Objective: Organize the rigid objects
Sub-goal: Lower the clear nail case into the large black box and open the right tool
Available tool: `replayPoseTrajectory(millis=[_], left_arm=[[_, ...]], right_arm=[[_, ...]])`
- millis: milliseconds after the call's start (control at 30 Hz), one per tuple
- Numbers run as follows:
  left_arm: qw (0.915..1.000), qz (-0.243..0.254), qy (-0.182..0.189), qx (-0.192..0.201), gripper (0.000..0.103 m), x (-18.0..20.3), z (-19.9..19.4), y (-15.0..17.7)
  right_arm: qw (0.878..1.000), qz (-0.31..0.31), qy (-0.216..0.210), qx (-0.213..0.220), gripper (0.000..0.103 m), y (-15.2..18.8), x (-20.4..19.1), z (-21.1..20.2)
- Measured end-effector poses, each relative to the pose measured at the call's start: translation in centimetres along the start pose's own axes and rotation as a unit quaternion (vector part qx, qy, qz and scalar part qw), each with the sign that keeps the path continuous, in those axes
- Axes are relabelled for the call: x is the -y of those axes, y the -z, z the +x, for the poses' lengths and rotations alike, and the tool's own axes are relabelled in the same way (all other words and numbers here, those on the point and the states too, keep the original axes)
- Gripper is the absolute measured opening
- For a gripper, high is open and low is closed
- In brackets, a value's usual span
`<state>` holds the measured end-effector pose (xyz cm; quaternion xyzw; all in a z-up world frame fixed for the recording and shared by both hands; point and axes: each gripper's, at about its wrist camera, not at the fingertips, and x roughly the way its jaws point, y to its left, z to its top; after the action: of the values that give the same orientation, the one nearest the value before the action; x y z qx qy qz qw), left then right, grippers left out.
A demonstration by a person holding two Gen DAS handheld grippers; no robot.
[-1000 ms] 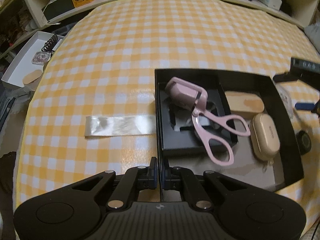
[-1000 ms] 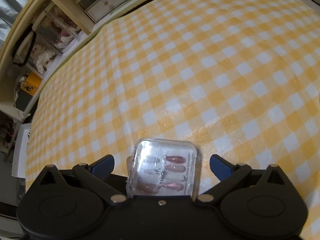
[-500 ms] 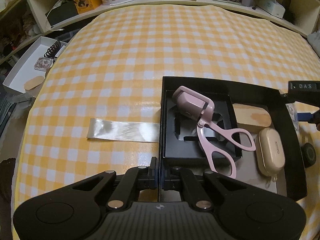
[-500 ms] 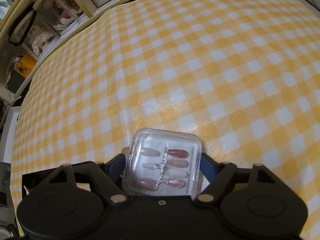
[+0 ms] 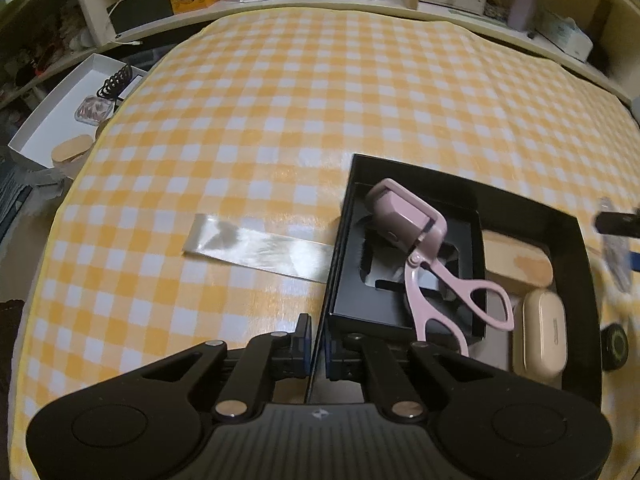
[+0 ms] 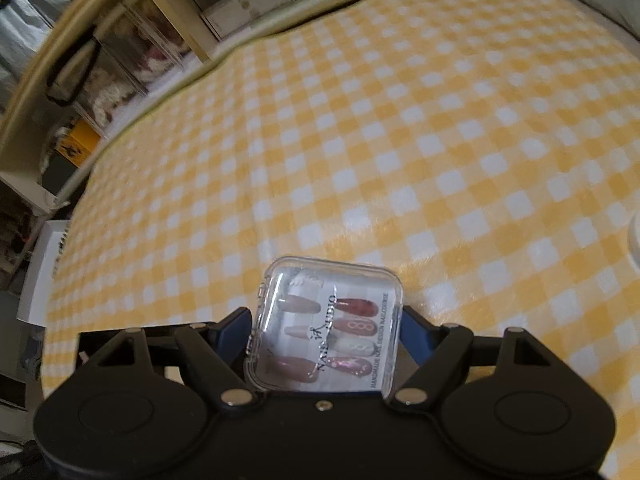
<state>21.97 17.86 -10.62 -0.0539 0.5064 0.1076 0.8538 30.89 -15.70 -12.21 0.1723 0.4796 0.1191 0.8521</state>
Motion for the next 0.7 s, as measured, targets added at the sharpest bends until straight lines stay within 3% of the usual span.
replayPoseTrajectory(millis=[233,400,533,700], left_arm=[[0.9996,-0.025,0.013,-0.004,0.007,-0.7,0.8,-1.6],[0.9991,-0.028,0.023,-0.021,0.005,-2.2,1.8,-1.8],[0.9990,-0.012,0.027,-0.033,0.004,-1.6,1.6,-1.2],[0.9988,-0.008,0.031,-0.035,0.004,-0.7,1.0,0.3]], right_arm=[[0.997,-0.041,-0.066,0.015,0.080,0.5,-2.4,-4.6],[0.988,-0.112,-0.106,-0.016,0.080,2.5,-6.1,-5.6],[0.975,-0.190,-0.103,-0.055,0.080,4.7,-8.4,-5.0],[0.956,-0.276,-0.066,-0.078,0.080,7.0,-10.1,-4.1]])
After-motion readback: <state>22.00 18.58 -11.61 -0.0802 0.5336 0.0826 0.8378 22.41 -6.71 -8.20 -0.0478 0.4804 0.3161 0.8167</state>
